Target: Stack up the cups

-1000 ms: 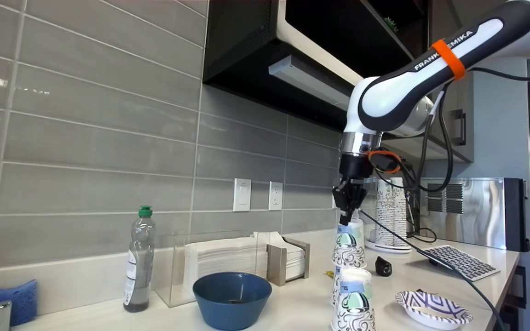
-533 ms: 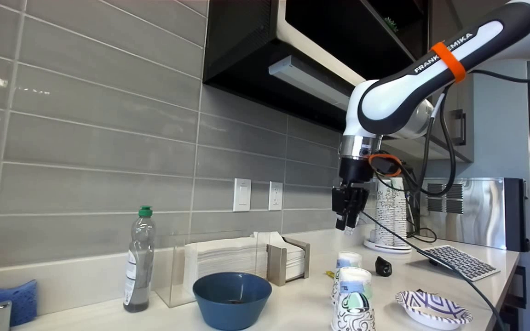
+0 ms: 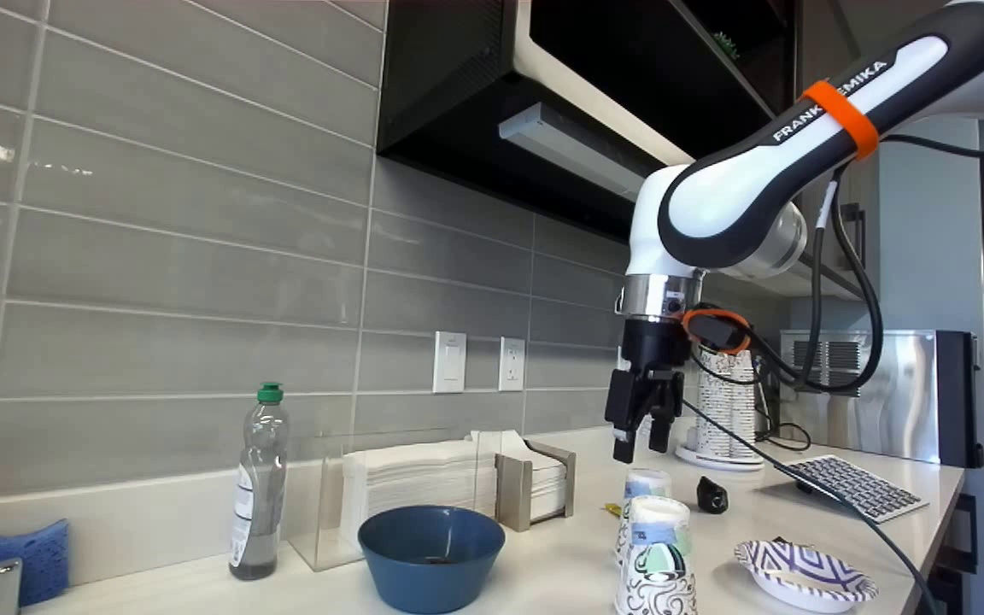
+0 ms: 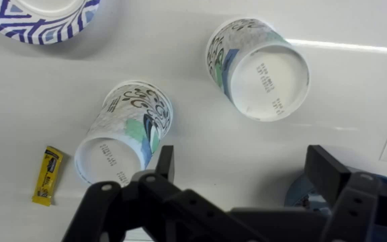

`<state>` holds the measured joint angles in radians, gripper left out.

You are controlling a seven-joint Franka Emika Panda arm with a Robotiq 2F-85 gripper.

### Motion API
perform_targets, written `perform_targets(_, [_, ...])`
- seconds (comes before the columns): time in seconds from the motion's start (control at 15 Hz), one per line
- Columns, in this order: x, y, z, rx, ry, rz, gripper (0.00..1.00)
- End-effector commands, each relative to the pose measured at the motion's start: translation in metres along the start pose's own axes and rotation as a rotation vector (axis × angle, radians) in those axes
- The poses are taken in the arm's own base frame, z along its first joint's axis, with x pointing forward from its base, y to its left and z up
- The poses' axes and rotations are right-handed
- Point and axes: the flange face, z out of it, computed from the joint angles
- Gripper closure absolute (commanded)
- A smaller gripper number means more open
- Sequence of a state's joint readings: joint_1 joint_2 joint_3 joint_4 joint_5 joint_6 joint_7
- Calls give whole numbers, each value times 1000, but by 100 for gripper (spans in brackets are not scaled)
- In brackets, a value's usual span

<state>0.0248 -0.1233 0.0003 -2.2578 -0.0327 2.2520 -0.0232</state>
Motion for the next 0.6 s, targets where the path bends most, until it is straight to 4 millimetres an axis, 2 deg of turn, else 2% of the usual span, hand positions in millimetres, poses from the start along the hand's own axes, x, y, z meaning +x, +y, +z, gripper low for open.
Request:
perform_targets(0.0, [-10,-18,12,40,-38,-19,0])
perform_targets(0.33, [-17,-35,34,63,-87,-29,0])
perform_targets(0.53, [-20,-35,44,45,-125,-22,0])
